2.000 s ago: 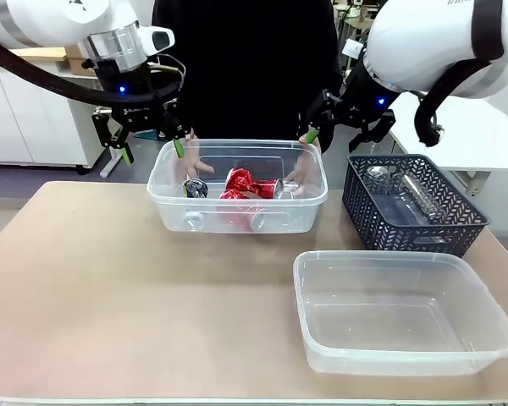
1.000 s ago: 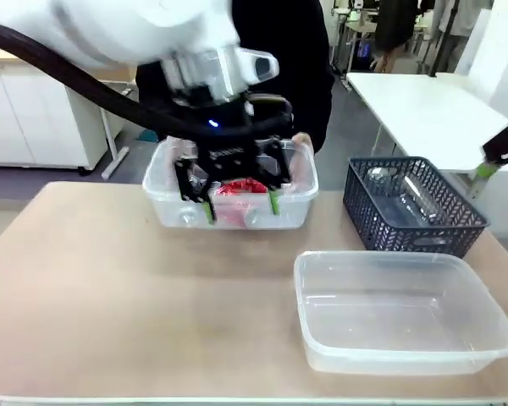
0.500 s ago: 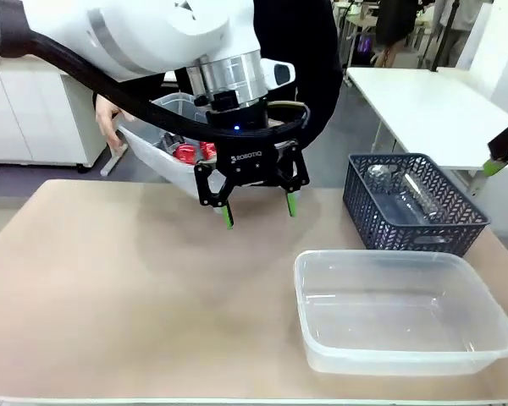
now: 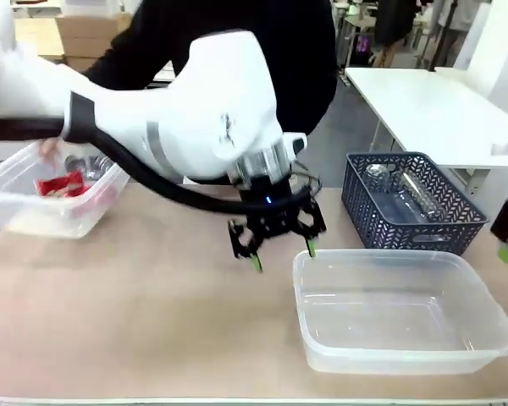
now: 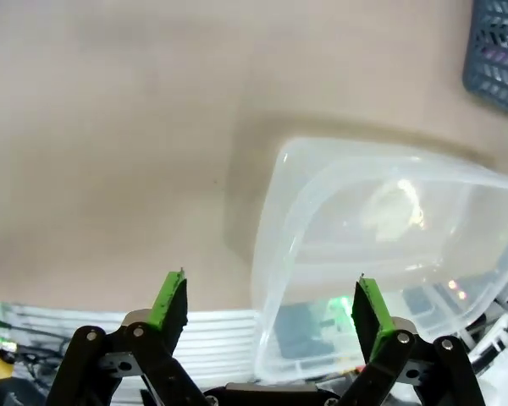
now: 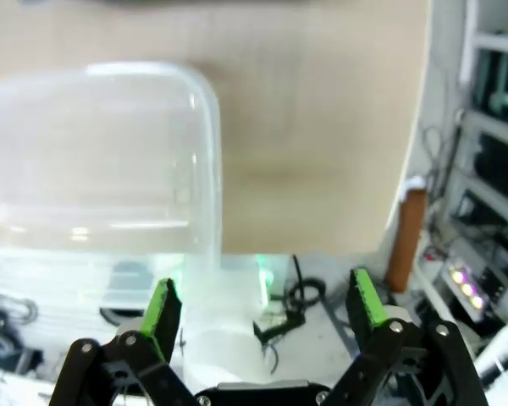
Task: Sort the waste into each basket.
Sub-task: Pick up the Organizing box on the right side of the table and lift it.
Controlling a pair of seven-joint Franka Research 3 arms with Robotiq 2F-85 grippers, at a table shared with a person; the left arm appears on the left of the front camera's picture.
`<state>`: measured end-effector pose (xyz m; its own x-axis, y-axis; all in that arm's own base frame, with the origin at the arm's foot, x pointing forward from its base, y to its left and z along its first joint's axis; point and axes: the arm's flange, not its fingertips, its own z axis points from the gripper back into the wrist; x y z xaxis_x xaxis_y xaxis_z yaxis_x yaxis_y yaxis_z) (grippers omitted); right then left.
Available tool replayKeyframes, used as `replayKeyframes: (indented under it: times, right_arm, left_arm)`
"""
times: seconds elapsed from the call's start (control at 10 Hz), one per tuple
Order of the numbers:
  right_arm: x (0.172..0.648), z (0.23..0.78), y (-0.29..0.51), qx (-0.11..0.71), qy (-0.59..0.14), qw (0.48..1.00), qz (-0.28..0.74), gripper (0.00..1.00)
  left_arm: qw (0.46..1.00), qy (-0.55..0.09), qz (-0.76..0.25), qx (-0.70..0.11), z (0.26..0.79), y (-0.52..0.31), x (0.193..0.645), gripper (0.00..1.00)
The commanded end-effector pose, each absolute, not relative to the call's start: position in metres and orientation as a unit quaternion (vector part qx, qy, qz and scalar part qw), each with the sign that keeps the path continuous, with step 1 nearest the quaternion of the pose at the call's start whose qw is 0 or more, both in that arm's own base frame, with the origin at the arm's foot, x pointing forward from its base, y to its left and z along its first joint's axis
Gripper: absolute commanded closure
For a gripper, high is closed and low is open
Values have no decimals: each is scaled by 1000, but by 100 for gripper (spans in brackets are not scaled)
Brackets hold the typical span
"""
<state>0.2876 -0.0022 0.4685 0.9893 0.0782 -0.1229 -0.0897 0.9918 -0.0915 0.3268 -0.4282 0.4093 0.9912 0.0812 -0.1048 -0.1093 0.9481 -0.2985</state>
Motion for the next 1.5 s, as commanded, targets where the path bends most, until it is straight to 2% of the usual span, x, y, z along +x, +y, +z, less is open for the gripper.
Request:
replayKeyframes:
  times: [0.0,0.1,0.3,0.4,0.6,1.0,1.3,1.4]
  right_arm:
    - [260,406,-9,-6,62,996,70,0]
    - [288,468,-2,-48,60,996,42,0]
    - [298,445,14,-25,75,994,71,0]
    - [302,422,22,-5,108,990,93,0]
    - [299,396,21,19,128,988,83,0]
    - [293,353,17,-7,162,984,80,0]
    - [292,345,10,-18,146,988,56,0]
    - [291,343,9,-16,132,989,64,19]
  left_arm:
    - [986,70,37,-144,403,-444,329,0]
    - [986,46,48,-154,409,-428,327,0]
    - [986,61,33,-153,393,-448,323,0]
    - [988,63,21,-142,386,-454,321,0]
    - [989,80,4,-128,375,-457,315,0]
    - [992,74,-5,-106,361,-459,309,0]
    - [991,78,-8,-109,359,-459,310,0]
    - [991,76,-9,-105,359,-459,310,47]
